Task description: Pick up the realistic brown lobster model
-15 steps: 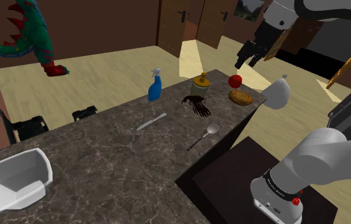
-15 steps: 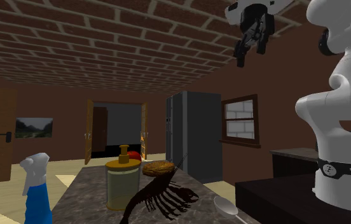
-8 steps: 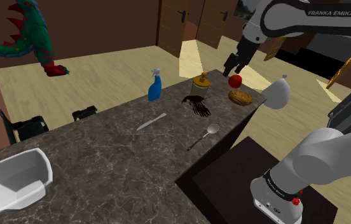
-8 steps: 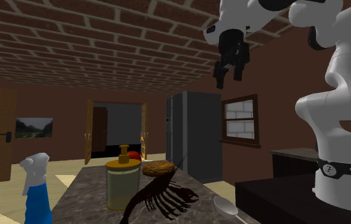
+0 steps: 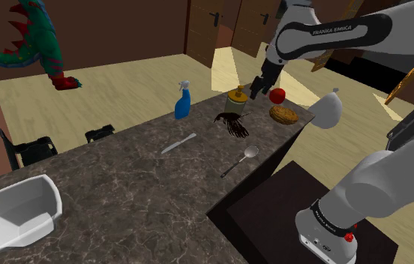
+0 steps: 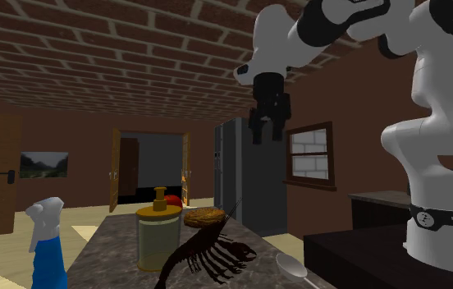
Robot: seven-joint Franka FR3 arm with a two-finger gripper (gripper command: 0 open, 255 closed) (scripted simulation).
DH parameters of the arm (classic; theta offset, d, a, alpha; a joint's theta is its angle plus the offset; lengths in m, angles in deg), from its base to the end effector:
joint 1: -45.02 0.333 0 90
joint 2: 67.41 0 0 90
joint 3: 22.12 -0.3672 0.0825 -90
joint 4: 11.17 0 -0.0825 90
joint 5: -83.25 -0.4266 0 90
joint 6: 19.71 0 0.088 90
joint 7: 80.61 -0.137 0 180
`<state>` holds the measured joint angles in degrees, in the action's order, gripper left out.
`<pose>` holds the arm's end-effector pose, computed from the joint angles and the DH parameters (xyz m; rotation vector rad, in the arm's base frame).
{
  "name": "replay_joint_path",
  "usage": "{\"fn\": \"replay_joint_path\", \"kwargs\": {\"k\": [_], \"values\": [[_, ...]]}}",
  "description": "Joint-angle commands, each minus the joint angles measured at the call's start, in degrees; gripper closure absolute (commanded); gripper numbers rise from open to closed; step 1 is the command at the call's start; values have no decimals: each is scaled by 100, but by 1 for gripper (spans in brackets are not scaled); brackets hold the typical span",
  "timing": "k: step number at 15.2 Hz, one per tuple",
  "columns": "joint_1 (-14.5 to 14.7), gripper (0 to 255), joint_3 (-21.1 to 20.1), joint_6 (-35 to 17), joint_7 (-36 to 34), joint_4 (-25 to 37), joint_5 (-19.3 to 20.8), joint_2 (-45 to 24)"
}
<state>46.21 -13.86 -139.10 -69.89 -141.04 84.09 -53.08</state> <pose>0.5026 -0.0660 0.4675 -3.1253 -0.1153 -0.1056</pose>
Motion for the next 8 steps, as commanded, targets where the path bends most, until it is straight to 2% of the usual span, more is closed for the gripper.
{"fn": "replay_joint_path", "kwargs": {"k": [1,8], "values": [[4,0,67,-249,207,90,-25,-420],[-49,0,195,-787,917,812,-211,-1962]]}}
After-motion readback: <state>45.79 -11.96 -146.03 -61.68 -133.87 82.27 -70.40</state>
